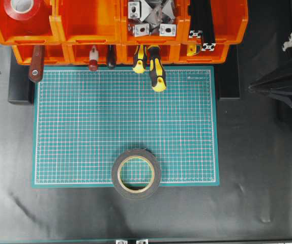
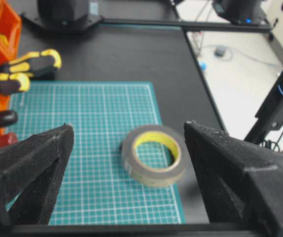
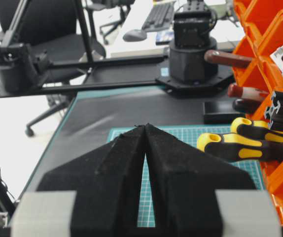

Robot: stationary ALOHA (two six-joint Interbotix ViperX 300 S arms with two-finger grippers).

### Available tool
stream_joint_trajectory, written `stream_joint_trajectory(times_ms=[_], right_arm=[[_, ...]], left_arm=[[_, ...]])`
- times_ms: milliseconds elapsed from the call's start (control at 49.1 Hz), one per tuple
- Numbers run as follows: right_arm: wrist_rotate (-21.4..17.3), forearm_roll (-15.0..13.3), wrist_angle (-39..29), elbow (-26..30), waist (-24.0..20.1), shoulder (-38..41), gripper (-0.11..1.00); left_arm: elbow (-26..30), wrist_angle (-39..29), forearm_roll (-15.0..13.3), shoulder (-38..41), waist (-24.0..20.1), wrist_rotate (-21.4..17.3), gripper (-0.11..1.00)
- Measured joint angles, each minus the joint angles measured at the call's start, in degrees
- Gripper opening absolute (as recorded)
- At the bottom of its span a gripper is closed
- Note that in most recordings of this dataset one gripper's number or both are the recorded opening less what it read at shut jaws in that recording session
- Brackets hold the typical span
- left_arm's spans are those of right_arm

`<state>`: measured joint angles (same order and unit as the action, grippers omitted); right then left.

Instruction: Pick foam from container rack with left arm.

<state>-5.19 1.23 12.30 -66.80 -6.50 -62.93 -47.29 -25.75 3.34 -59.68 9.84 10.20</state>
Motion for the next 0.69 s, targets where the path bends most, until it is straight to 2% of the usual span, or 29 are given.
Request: stream_joint_trajectory(times_ms=[693], right_arm=[[0.00,0.00,0.00,-0.62,0.00,-0.09,0.00]], left_arm=[[-0.88,2.11,0.00,0.18,0.00,0.18,0.87]])
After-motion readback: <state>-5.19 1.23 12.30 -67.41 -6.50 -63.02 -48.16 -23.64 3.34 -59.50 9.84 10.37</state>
